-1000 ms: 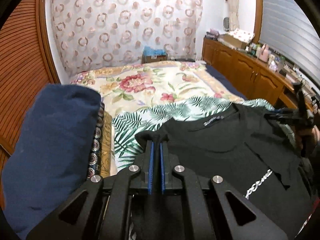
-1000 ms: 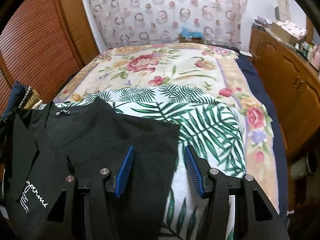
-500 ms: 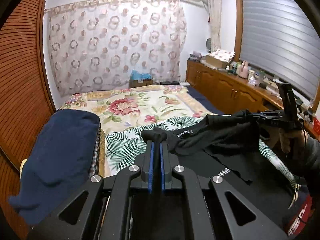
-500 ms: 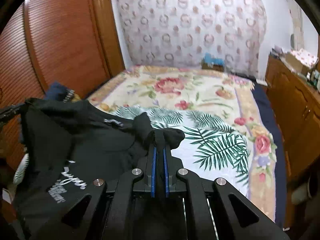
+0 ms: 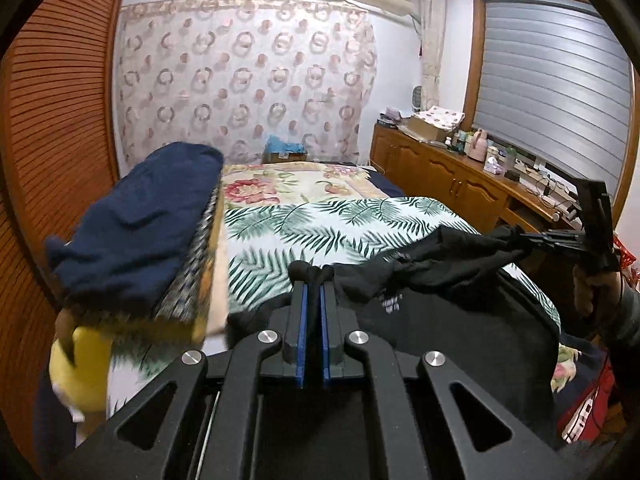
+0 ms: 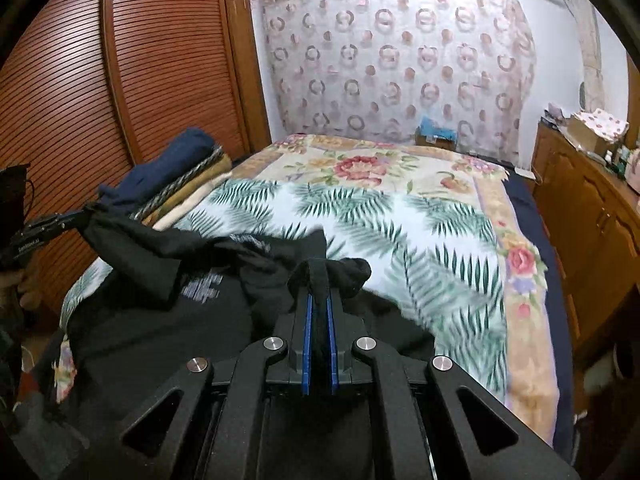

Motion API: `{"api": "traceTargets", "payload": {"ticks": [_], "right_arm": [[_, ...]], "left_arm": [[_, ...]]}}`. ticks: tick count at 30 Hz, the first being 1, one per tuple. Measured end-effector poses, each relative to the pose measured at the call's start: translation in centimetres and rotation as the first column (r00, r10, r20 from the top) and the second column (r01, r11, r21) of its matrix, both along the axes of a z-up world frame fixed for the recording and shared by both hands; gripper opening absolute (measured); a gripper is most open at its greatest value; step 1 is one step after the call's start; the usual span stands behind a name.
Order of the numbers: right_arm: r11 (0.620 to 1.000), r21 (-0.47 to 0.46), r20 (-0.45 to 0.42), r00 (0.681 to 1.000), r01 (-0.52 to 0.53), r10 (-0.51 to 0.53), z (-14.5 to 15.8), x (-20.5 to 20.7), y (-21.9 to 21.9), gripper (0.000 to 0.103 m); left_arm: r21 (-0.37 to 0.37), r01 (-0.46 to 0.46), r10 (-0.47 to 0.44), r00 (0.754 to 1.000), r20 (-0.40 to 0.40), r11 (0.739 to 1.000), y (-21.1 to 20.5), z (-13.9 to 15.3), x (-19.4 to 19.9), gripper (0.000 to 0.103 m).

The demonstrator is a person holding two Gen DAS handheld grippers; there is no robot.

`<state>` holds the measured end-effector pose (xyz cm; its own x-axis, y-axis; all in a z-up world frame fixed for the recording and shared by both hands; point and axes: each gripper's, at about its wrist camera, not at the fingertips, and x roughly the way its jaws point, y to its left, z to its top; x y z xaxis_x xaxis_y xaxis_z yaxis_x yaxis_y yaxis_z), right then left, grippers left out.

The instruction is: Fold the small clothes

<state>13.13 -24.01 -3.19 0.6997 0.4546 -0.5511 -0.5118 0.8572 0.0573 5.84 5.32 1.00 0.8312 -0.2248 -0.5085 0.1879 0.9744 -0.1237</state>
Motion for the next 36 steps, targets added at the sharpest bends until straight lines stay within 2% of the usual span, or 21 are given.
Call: {"api": "traceTargets", "payload": {"ticks": [5, 13, 18, 26, 31, 36], "right_arm": [[0.998, 0.044, 0.001, 0.999, 0.034, -0.034, 0.8, -6.1, -2.2, 0.006], [0.996, 0.068, -0.009, 0.999, 0.052, -0.051, 1.1, -13.0, -4.8, 0.006], [0.998, 0.052, -0.036, 0.998, 0.044, -0.042, 0.6, -14.7, -4.9, 0.006], [0.997, -0.02, -0.097, 0.993, 0.069, -0.071, -1.2, -12.4, -3.0, 0.006], [0.997, -0.025, -0.094, 0.992, 0.078, -0.08, -0.6, -12.3, -3.0, 0.006], [0.996, -0.045, -0.089, 0.993, 0.074, -0.078, -0.9, -12.3, -2.9, 0.006]], "left_arm": [[-0.054, -0.019, 0.019, 1.0, 0.011, 0.998, 0.3, -0.4, -4.8, 0.007], [-0.023, -0.038, 0.038, 0.999, 0.02, 0.999, -0.1, -0.4, -8.7, 0.007], [0.016, -0.05, 0.05, 0.999, 0.001, 0.999, -0.1, -1.3, -9.6, 0.007], [0.049, -0.083, 0.086, 0.995, -0.057, 0.995, 0.4, -3.4, -8.7, 0.008], [0.06, -0.093, 0.096, 0.994, -0.052, 0.994, 0.7, -3.5, -9.0, 0.024], [0.049, -0.081, 0.083, 0.996, -0.032, 0.995, 0.9, -3.0, -9.0, 0.051]]}}
